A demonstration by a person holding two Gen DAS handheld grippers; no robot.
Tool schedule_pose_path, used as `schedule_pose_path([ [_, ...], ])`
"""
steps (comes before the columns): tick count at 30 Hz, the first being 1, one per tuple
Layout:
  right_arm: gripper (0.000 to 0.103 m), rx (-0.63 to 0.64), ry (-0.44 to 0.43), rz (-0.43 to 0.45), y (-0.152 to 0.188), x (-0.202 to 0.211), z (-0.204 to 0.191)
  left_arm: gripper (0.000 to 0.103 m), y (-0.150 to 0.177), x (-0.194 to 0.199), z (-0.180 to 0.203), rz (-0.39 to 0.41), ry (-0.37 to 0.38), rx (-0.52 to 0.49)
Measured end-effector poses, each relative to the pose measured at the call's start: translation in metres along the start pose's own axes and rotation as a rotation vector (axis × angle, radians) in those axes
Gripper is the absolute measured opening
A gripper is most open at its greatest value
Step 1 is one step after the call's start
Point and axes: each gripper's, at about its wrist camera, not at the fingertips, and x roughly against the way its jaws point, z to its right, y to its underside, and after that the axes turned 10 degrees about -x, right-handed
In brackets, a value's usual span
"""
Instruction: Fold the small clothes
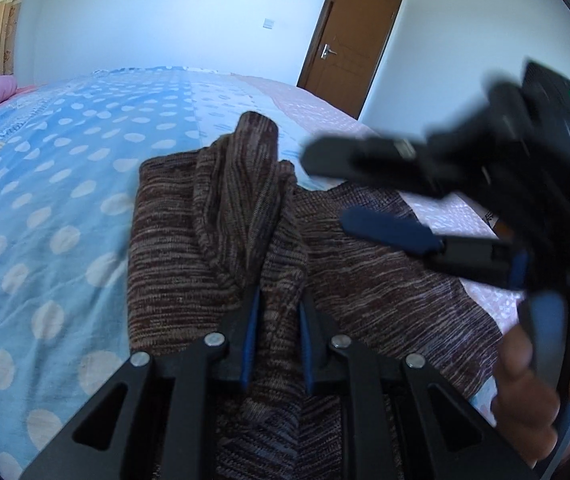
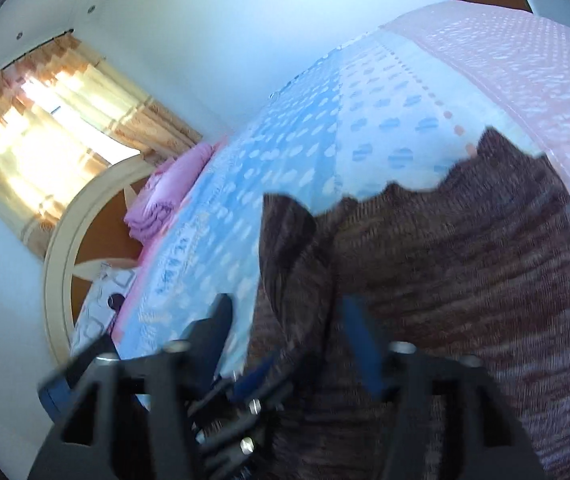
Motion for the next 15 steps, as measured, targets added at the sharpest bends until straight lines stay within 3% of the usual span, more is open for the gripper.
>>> schedule_pose_path([
  [3, 0.061, 0.032, -0.013, -0.032, -0.011, -0.014, -0.013, 0.02, 0.0, 0.0, 0.001, 0.0, -0.003, -0.001],
  [7, 0.061, 0.123, 0.053, -0.111, -0.014, -0.047, -0.024, 0.022, 0.0, 0.0, 0.0, -0.002, 0.002, 0.004],
  [8, 0.048, 0.135, 0.061, -0.137, -0.014, -0.056, -0.023, 0.022, 0.0, 0.001, -0.001, -0.004, 0.003, 0.006],
  [9, 0.017, 0.14, 0.074, -0.147, -0.014, -0.061, -0.021, 0.022, -0.001, 0.002, -0.001, -0.008, 0.007, 0.007],
  [12, 0.013, 0.117, 0.101, -0.146, -0.016, -0.063, -0.01, 0.025, -0.001, 0.013, -0.001, -0.02, 0.029, -0.002],
  [14, 0.012, 0.097, 0.121, -0.115, -0.017, -0.055, -0.002, 0.038, 0.002, 0.026, -0.002, -0.014, 0.064, -0.004],
  [15, 0.011, 0.096, 0.136, -0.102, -0.017, -0.05, 0.002, 0.049, 0.005, 0.035, -0.003, -0.004, 0.069, -0.006],
])
